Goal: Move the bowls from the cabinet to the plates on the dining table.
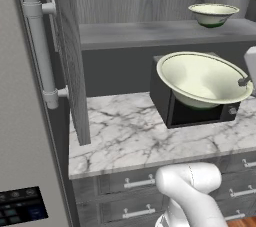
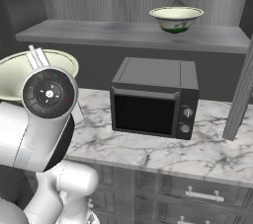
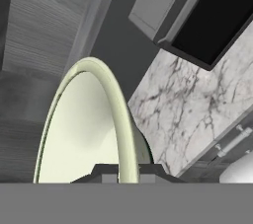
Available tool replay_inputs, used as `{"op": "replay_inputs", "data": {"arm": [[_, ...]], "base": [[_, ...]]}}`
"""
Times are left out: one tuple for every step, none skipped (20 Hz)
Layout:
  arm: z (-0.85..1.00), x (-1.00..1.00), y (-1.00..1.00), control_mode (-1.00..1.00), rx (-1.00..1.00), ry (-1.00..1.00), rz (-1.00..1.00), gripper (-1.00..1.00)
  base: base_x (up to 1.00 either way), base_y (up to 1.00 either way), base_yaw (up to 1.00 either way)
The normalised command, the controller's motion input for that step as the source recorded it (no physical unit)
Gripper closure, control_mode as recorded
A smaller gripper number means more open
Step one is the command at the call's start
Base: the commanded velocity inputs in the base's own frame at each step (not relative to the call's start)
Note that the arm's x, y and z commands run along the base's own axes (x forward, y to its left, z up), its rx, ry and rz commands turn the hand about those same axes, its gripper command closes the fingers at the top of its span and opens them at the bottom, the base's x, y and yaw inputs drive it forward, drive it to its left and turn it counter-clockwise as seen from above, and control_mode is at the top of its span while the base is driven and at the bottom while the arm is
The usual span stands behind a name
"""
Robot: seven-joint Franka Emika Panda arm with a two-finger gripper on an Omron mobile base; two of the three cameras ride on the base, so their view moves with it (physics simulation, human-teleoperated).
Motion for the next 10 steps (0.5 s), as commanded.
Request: {"op": "replay_inputs", "data": {"arm": [[0.00, 0.00, 0.00, -1.00, 0.00, 0.00, 0.00, 1.00], [0.00, 0.00, 0.00, -1.00, 0.00, 0.00, 0.00, 1.00], [0.00, 0.00, 0.00, -1.00, 0.00, 0.00, 0.00, 1.00], [0.00, 0.00, 0.00, -1.00, 0.00, 0.00, 0.00, 1.00], [0.00, 0.00, 0.00, -1.00, 0.00, 0.00, 0.00, 1.00], [0.00, 0.00, 0.00, -1.00, 0.00, 0.00, 0.00, 1.00], [0.00, 0.00, 0.00, -1.00, 0.00, 0.00, 0.00, 1.00], [-0.01, 0.00, 0.00, -1.00, 0.00, 0.00, 0.00, 1.00], [0.00, 0.00, 0.00, -1.00, 0.00, 0.00, 0.00, 1.00], [0.00, 0.00, 0.00, -1.00, 0.00, 0.00, 0.00, 1.00]], "base": [[0.00, 0.00, 0.00], [0.00, 0.00, 0.00], [0.00, 0.00, 0.00], [0.00, 0.00, 0.00], [0.00, 0.00, 0.00], [0.00, 0.00, 0.00], [0.00, 0.00, 0.00], [0.00, 0.00, 0.00], [0.00, 0.00, 0.00], [0.00, 0.00, 0.00]]}}
